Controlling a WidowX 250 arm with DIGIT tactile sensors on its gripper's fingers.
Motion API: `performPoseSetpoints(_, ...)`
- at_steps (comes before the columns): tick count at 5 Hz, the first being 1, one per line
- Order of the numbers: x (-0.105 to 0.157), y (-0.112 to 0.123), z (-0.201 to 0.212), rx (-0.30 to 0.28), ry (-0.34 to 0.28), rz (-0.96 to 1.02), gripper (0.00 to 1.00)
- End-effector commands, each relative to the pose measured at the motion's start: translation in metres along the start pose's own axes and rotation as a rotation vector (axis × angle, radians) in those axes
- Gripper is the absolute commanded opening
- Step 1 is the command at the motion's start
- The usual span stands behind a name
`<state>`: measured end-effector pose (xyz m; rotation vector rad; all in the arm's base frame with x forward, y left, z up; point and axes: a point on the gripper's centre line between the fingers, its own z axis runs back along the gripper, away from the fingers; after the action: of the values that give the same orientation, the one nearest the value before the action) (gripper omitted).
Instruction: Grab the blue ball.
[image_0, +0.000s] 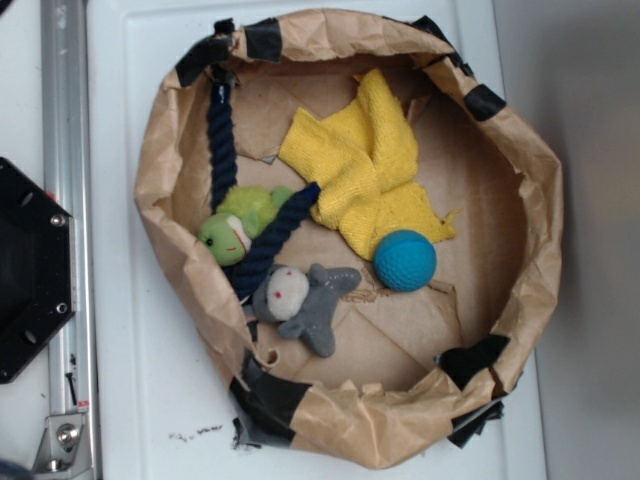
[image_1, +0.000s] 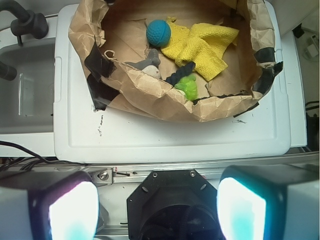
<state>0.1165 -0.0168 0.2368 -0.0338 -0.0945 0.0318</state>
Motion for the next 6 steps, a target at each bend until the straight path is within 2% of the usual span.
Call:
performPoseSetpoints(1, 0.0, 0.0, 0.0, 0.0, 0.0, 0.0, 1.0)
performPoseSetpoints(2, 0.048, 0.033, -0.035, 0.107, -0.238, -0.103, 1.0)
performPoseSetpoints(3, 0.099, 0.036, -0.067, 0.06, -0.363, -0.122, 1.0)
performPoseSetpoints(4, 0.144, 0.029, -0.093, 0.024, -0.333, -0.158, 1.0)
performPoseSetpoints(5, 0.171, 0.019, -0.126, 0.016, -0.291, -0.218, 1.0)
performPoseSetpoints(6, 0.178, 0.009, -0.173, -0.027, -0.221, -0.272, 1.0)
